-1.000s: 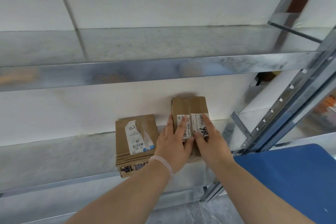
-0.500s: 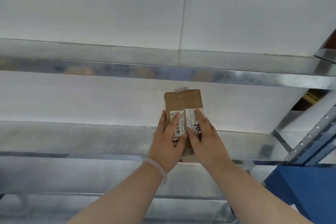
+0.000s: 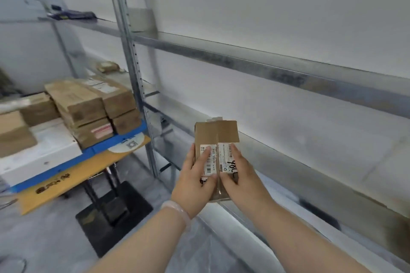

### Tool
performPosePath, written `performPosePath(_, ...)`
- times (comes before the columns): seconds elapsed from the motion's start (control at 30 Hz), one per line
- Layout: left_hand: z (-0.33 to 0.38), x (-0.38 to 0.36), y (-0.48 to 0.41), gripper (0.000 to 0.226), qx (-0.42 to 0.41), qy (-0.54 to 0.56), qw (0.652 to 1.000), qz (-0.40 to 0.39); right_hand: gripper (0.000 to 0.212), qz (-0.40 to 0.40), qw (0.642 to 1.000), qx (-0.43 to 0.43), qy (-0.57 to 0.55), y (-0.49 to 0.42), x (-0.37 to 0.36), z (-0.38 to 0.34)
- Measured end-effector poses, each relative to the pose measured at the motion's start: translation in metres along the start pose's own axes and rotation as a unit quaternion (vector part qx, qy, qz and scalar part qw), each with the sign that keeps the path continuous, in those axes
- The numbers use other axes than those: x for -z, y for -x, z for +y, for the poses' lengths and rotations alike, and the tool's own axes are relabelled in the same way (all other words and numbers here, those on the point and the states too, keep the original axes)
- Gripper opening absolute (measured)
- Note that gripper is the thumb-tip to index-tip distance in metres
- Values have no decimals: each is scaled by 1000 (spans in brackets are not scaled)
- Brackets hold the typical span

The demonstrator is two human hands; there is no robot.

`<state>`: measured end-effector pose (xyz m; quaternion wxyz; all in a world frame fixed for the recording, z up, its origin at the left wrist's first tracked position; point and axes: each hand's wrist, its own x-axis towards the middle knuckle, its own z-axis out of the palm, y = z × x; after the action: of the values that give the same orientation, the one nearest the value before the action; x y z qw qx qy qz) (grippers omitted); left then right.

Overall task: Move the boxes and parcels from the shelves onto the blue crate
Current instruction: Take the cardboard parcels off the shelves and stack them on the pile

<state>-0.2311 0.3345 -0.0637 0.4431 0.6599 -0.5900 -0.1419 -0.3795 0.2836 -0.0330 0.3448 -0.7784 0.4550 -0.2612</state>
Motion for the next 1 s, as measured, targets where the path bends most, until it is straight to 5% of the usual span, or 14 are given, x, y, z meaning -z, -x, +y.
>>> performPosePath(0.53, -125, 157, -36, 64, 227, -52, 950, 207, 73, -249, 956, 152, -37, -170, -174, -122)
performPosePath(1.0, -191, 248, -77, 60, 327, -77, 882, 331, 77, -378, 887, 256, -66, -266, -279, -194)
